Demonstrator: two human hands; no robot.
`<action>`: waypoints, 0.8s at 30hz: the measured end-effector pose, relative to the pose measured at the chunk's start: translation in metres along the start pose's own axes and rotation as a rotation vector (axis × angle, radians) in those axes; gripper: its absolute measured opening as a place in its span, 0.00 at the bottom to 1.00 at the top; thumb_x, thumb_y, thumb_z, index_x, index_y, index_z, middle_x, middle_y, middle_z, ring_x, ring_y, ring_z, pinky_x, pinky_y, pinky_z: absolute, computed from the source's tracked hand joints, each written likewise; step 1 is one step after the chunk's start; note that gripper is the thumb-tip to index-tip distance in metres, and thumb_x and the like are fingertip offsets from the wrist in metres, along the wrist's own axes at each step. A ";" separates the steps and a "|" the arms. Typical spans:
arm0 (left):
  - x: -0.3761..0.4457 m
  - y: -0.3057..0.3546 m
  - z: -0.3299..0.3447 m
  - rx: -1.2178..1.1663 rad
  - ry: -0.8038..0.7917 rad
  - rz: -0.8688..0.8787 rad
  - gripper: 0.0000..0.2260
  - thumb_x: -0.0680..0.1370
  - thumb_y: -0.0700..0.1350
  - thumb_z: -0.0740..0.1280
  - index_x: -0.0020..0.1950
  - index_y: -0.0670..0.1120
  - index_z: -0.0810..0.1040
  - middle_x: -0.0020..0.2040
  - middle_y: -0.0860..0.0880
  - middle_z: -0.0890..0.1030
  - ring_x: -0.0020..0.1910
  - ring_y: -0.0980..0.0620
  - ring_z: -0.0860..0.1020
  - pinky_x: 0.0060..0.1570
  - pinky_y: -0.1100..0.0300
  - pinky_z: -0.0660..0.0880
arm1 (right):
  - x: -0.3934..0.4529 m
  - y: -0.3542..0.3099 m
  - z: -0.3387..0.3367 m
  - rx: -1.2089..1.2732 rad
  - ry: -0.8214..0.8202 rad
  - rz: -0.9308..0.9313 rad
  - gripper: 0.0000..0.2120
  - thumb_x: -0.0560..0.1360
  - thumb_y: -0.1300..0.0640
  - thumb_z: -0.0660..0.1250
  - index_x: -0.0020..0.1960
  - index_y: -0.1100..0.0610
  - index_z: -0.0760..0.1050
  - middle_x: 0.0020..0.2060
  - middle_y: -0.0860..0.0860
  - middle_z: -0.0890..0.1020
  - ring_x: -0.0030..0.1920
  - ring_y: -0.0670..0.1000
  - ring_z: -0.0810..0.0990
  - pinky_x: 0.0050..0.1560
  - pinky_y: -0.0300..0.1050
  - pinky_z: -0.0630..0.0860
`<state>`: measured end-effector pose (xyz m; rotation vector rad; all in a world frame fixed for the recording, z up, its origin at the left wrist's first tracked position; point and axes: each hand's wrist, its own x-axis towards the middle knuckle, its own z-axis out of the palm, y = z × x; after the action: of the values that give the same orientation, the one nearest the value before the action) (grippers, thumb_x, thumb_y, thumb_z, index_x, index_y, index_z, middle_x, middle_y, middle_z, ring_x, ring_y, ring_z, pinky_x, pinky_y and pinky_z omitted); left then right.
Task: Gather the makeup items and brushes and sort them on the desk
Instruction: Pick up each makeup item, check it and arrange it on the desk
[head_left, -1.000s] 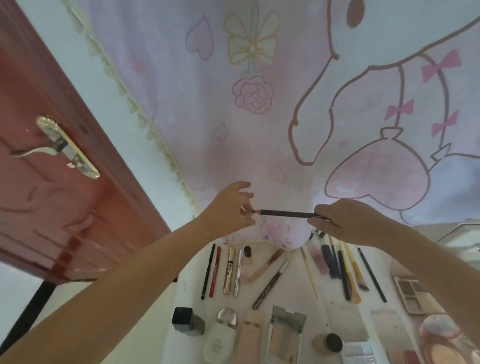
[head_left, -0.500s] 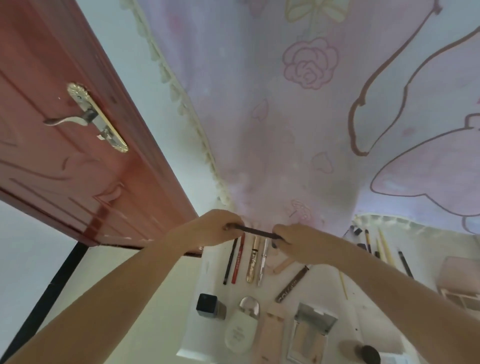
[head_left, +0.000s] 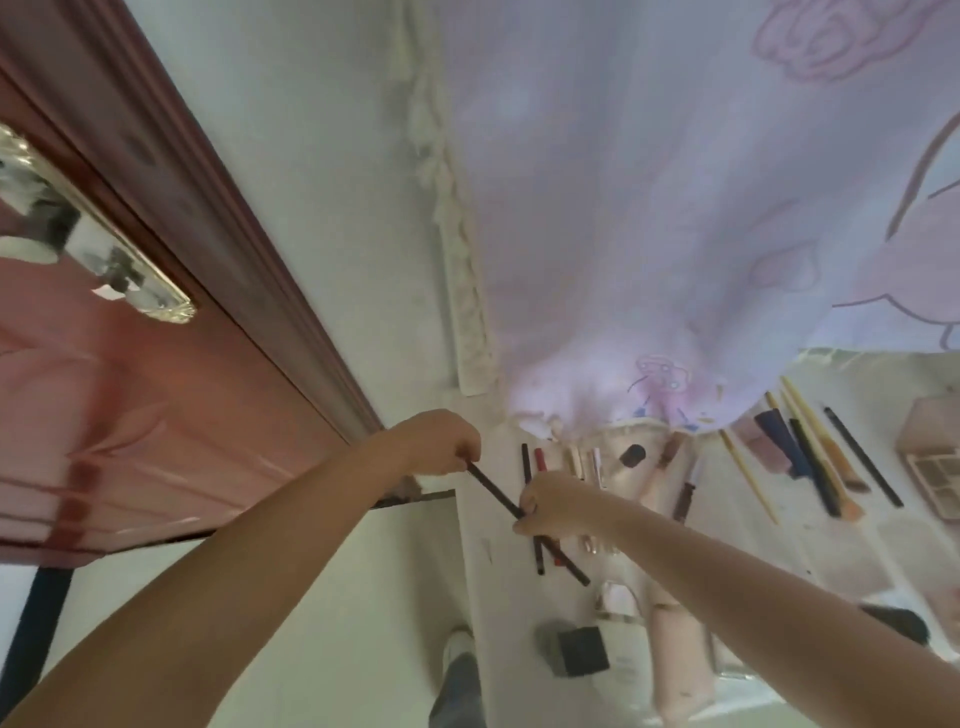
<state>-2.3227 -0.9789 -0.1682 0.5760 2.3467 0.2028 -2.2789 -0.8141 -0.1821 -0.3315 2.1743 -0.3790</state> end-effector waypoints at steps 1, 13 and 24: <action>0.009 -0.004 0.001 0.072 -0.007 0.039 0.12 0.77 0.38 0.60 0.58 0.43 0.77 0.58 0.45 0.77 0.58 0.47 0.74 0.57 0.57 0.69 | 0.006 -0.004 0.005 0.023 0.000 0.037 0.15 0.75 0.55 0.62 0.47 0.68 0.77 0.32 0.57 0.75 0.35 0.50 0.72 0.43 0.43 0.75; 0.074 -0.014 0.030 0.518 0.043 0.496 0.14 0.70 0.28 0.59 0.50 0.39 0.78 0.30 0.54 0.55 0.47 0.48 0.70 0.40 0.58 0.61 | 0.035 -0.012 0.041 0.226 0.022 0.297 0.14 0.76 0.61 0.59 0.31 0.57 0.63 0.27 0.50 0.71 0.23 0.46 0.71 0.29 0.36 0.72; 0.091 -0.006 0.050 0.249 0.155 0.432 0.12 0.79 0.37 0.56 0.57 0.40 0.77 0.57 0.44 0.77 0.63 0.49 0.69 0.53 0.59 0.70 | 0.031 0.002 0.042 0.008 0.103 0.320 0.08 0.76 0.61 0.57 0.41 0.61 0.72 0.30 0.50 0.66 0.39 0.51 0.71 0.39 0.41 0.72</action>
<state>-2.3510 -0.9434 -0.2623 1.2292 2.3840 0.1553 -2.2624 -0.8295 -0.2293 0.0437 2.2781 -0.2279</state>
